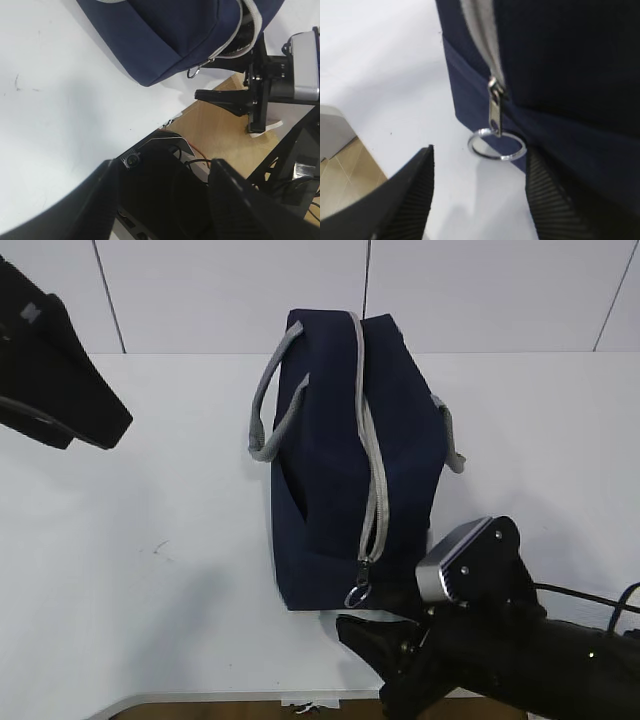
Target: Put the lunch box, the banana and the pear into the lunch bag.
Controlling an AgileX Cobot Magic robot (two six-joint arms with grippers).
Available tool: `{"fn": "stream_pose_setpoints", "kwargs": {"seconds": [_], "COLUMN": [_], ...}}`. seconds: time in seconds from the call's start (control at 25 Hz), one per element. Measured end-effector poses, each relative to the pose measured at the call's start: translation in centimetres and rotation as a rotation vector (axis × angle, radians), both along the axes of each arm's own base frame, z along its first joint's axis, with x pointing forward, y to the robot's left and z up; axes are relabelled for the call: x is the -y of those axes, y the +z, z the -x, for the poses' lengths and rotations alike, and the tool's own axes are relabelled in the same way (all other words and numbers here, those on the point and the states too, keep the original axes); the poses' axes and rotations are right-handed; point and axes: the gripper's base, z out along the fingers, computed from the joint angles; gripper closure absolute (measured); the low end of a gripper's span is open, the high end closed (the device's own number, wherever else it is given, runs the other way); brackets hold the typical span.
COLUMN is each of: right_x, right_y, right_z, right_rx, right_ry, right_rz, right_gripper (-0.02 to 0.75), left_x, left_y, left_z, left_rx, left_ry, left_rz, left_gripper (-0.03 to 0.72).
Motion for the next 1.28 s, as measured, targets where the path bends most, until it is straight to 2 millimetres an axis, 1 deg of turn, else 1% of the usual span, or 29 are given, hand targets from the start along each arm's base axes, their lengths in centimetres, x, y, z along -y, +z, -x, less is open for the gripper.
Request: {"fn": "stream_pose_setpoints", "kwargs": {"seconds": [0.32,0.68,1.0,1.16,1.28], "right_x": [-0.6,-0.58,-0.46,-0.46,-0.46], "right_y": [0.34,0.33,0.19,0.09,0.09], "right_z": [-0.91,-0.93,-1.05,-1.06,-1.06], "right_rx": [0.024,0.022,0.013,0.011,0.011], "right_ry": [0.002,-0.002,-0.026,-0.026,-0.026], "right_rz": [-0.014,-0.016,-0.018,-0.017,-0.017], "right_gripper": [0.285,0.286,0.304,0.363,0.386], "left_x": [0.0,0.0,0.0,0.0,0.0], "left_y": [0.0,0.0,0.0,0.0,0.0], "left_z": [0.0,0.0,0.0,0.0,0.0], "left_rx": [0.0,0.0,0.0,0.0,0.0], "left_ry": [0.0,0.0,0.0,0.0,0.0], "left_rz": [0.0,0.0,0.0,0.0,0.0], "left_gripper": [0.255,0.255,0.255,0.255,0.255]}}
